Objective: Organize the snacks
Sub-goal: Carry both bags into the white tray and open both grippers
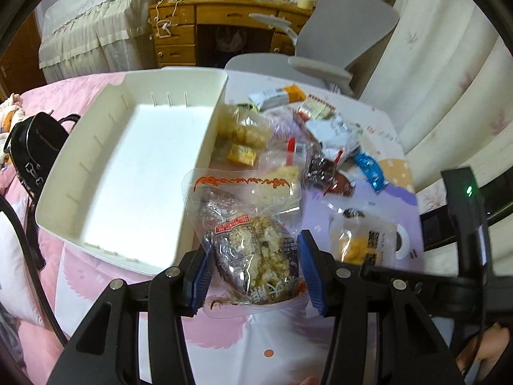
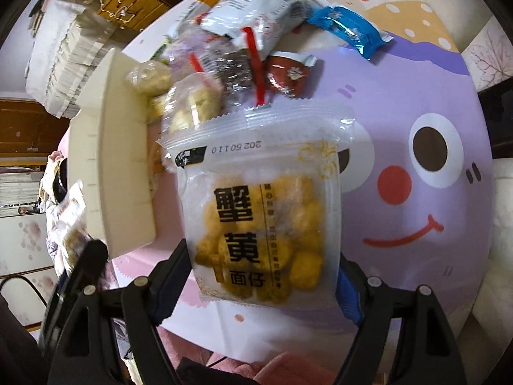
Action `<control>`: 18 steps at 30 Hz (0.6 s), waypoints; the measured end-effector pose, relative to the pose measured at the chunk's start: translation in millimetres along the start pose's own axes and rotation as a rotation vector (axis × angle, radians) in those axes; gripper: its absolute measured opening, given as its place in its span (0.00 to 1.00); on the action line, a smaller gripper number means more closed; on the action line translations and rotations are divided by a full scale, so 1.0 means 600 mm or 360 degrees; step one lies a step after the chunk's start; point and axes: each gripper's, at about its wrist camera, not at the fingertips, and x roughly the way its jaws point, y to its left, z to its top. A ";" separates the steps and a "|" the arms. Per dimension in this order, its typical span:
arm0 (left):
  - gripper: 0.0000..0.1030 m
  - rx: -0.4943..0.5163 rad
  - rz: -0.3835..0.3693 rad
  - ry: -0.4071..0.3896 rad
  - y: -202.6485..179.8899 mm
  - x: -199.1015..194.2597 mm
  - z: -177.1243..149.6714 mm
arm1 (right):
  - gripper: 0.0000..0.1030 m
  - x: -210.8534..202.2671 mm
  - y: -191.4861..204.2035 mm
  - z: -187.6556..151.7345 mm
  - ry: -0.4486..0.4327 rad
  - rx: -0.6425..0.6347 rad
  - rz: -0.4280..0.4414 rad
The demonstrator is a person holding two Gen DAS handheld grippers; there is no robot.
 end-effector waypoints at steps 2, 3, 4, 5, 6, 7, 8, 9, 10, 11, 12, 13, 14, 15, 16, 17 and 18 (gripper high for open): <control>0.48 0.0026 -0.0054 -0.0038 0.020 -0.022 0.007 | 0.77 -0.005 0.012 -0.012 -0.0025 -0.0001 0.0006; 0.48 0.0040 -0.0065 -0.0051 0.030 -0.029 0.010 | 0.77 -0.007 0.020 -0.020 -0.0038 0.0000 0.0009; 0.48 0.0049 -0.0076 -0.0057 0.039 -0.035 0.014 | 0.77 -0.007 0.029 -0.024 -0.0057 0.0006 0.0017; 0.48 0.0057 -0.0093 -0.0061 0.048 -0.039 0.017 | 0.77 -0.006 0.038 -0.028 -0.0073 0.0016 0.0021; 0.48 0.0071 -0.0123 -0.0061 0.064 -0.046 0.022 | 0.77 -0.006 0.047 -0.034 -0.0090 0.0027 0.0024; 0.48 0.0081 -0.0140 -0.0059 0.076 -0.051 0.027 | 0.77 -0.007 0.056 -0.041 -0.0109 0.0044 0.0029; 0.48 0.0087 -0.0149 -0.0061 0.082 -0.052 0.029 | 0.77 -0.008 0.063 -0.046 -0.0122 0.0059 0.0031; 0.48 0.0101 -0.0167 -0.0069 0.098 -0.059 0.033 | 0.77 -0.009 0.072 -0.051 -0.0138 0.0074 0.0033; 0.48 0.0114 -0.0178 -0.0076 0.110 -0.064 0.037 | 0.77 -0.010 0.081 -0.055 -0.0158 0.0089 0.0034; 0.48 0.0128 -0.0189 -0.0082 0.121 -0.068 0.041 | 0.77 -0.015 0.085 -0.062 -0.0181 0.0101 0.0032; 0.48 0.0141 -0.0200 -0.0086 0.132 -0.073 0.045 | 0.77 -0.017 0.093 -0.068 -0.0201 0.0110 0.0031; 0.48 0.0155 -0.0212 -0.0089 0.143 -0.076 0.050 | 0.77 -0.020 0.103 -0.074 -0.0225 0.0122 0.0032; 0.48 0.0167 -0.0224 -0.0094 0.155 -0.082 0.055 | 0.77 -0.021 0.115 -0.077 -0.0247 0.0135 0.0035; 0.48 0.0174 -0.0230 -0.0099 0.164 -0.084 0.060 | 0.77 -0.025 0.119 -0.080 -0.0267 0.0148 0.0041; 0.48 0.0189 -0.0243 -0.0114 0.180 -0.089 0.066 | 0.77 -0.027 0.127 -0.083 -0.0287 0.0158 0.0044; 0.48 0.0199 -0.0252 -0.0124 0.191 -0.091 0.072 | 0.77 -0.028 0.135 -0.084 -0.0307 0.0165 0.0047; 0.48 0.0205 -0.0257 -0.0130 0.197 -0.091 0.076 | 0.77 -0.028 0.146 -0.084 -0.0328 0.0171 0.0051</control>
